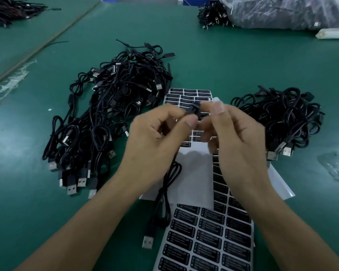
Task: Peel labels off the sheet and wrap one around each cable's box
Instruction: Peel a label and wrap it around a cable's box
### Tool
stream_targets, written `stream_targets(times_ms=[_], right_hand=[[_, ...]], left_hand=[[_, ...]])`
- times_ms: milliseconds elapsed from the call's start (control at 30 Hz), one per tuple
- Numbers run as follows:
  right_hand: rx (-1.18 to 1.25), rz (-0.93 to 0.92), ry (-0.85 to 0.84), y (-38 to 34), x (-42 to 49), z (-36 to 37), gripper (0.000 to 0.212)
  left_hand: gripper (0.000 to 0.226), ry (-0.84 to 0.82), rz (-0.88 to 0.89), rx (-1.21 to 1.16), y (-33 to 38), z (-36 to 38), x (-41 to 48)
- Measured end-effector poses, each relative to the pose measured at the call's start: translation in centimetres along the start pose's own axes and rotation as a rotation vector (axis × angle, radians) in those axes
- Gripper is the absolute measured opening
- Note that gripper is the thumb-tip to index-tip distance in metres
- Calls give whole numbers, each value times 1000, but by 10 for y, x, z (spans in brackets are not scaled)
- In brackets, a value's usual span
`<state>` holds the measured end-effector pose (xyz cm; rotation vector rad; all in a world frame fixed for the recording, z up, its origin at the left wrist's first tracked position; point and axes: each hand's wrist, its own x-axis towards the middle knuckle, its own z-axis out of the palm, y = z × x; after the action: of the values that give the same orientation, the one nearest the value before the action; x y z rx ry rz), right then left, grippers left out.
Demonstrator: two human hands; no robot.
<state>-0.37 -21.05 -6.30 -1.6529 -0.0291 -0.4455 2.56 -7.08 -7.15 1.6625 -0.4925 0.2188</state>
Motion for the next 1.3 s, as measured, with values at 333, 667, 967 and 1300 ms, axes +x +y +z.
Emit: stream_targets(times_ms=[333, 667, 967, 1300], right_hand=[[-243, 0, -385, 4, -18, 11, 11], [-313, -74, 2, -43, 21, -44, 11], [-860, 194, 340, -32, 60, -109, 71], [-752, -466, -37, -35, 13, -4, 14]], left_hand=[[18, 288, -191, -302, 8, -14, 10], [32, 517, -266, -137, 4, -40, 20], [18, 343, -101, 1115, -6, -62, 15], [43, 289, -312, 1156, -7, -74, 17]])
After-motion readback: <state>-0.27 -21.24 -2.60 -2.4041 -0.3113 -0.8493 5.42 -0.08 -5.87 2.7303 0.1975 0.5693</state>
